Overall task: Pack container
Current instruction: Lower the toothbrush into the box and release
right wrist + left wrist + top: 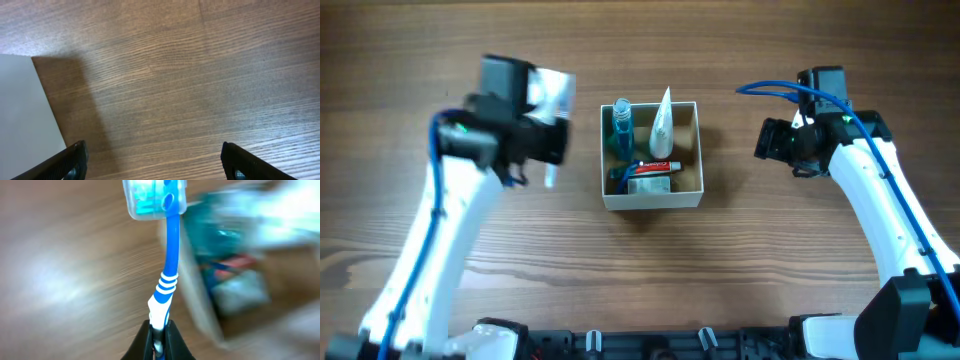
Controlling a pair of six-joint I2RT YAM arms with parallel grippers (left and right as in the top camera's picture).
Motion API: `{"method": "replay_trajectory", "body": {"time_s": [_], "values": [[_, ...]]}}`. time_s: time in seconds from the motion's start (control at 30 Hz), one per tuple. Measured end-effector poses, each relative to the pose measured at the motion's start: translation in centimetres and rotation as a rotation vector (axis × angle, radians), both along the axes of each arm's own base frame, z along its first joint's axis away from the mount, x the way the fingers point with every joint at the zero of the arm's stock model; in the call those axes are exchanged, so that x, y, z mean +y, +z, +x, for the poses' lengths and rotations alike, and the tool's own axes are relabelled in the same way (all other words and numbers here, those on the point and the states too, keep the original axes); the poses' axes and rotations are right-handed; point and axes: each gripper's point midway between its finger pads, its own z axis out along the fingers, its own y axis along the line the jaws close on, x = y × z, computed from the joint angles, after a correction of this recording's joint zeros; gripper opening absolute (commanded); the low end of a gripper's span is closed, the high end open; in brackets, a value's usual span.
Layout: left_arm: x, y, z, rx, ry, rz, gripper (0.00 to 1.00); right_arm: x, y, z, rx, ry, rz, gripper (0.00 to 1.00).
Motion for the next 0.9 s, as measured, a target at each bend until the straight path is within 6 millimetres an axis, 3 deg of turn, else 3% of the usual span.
{"method": "replay_trajectory", "body": {"time_s": [0.07, 0.2, 0.33, 0.47, 0.6, 0.77, 0.8, 0.83, 0.87, 0.9], "values": [[-3.8, 1.3, -1.8, -0.053, -0.174, 0.021, 0.04, 0.0, 0.1, 0.2, -0.007, 0.000, 0.000, 0.86], [-10.4, 1.3, -5.9, -0.096, -0.551, 0.095, 0.04, 0.0, 0.2, 0.5, -0.022, 0.000, 0.001, 0.86], [-12.9, 1.4, -7.5, -0.158, -0.759, 0.150, 0.04, 0.0, 0.2, 0.7, -0.032, 0.000, 0.002, 0.86], [-14.5, 0.6, -5.4, -0.243, -0.873, 0.204, 0.04, 0.1, 0.3, 0.9, -0.040, 0.000, 0.003, 0.86], [-15.7, -4.4, -2.4, -0.197, -0.948, 0.265, 0.04, 0.2, 0.3, 1.0, -0.042, -0.027, 0.024, 0.86], [-15.5, -8.2, -2.2, -0.100, -0.981, 0.292, 0.04, 0.5, 0.2, 0.8, -0.032, -0.039, 0.044, 0.86], [-15.3, -8.7, -2.2, -0.084, -0.982, 0.295, 0.08, 0.5, 0.2, 0.7, -0.028, -0.040, 0.043, 0.86], [-15.1, -9.3, -2.1, -0.064, -0.981, 0.298, 0.20, 0.5, 0.2, 0.6, -0.025, -0.040, 0.043, 0.86], [-15.0, -9.6, -2.0, -0.056, -0.978, 0.297, 0.43, 0.4, 0.2, 0.6, -0.025, -0.040, 0.043, 0.86], [-15.0, -9.7, -2.0, -0.056, -0.979, 0.298, 0.97, 0.4, 0.2, 0.6, -0.025, -0.040, 0.043, 0.86]]}}
